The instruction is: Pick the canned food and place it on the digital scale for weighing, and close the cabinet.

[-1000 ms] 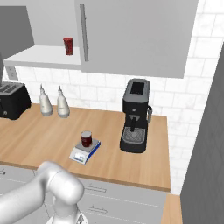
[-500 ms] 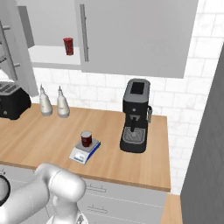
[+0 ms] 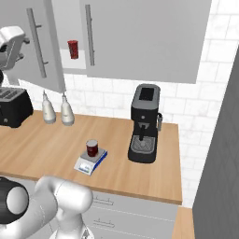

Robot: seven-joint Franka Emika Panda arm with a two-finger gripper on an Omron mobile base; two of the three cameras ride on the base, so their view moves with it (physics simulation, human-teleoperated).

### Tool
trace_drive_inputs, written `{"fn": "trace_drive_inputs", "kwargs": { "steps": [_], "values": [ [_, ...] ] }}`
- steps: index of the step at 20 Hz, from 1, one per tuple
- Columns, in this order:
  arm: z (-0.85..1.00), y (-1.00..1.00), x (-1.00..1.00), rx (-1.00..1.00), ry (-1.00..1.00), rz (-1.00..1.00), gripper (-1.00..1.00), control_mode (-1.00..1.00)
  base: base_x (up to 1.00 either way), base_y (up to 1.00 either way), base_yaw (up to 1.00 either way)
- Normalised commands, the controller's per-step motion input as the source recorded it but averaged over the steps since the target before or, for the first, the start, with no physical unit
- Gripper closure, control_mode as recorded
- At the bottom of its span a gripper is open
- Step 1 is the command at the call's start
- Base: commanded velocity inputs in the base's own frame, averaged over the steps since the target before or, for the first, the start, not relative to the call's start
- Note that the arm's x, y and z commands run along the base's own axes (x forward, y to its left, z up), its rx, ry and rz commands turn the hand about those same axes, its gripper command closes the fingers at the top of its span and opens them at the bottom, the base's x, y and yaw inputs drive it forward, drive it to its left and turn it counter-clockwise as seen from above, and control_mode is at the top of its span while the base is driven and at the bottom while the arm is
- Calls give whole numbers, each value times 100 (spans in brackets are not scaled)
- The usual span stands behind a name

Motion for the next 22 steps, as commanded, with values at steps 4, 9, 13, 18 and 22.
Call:
{"fn": "trace_drive_inputs", "kwargs": {
  "steps": [4, 9, 13, 18, 22],
  "values": [
    [-23, -72, 87, 10, 0, 25, -100, -100, 0, 0, 0],
    [-21, -72, 78, 10, 0, 25, -100, -100, 0, 0, 0],
    [-28, -60, 83, 7, 0, 25, -100, -100, 0, 0, 0],
    [-30, -30, 95, 2, 0, 18, -100, -100, 0, 0, 0],
    [-25, 0, 100, 0, 0, 4, -100, -100, 0, 0, 0]
  ]
}}
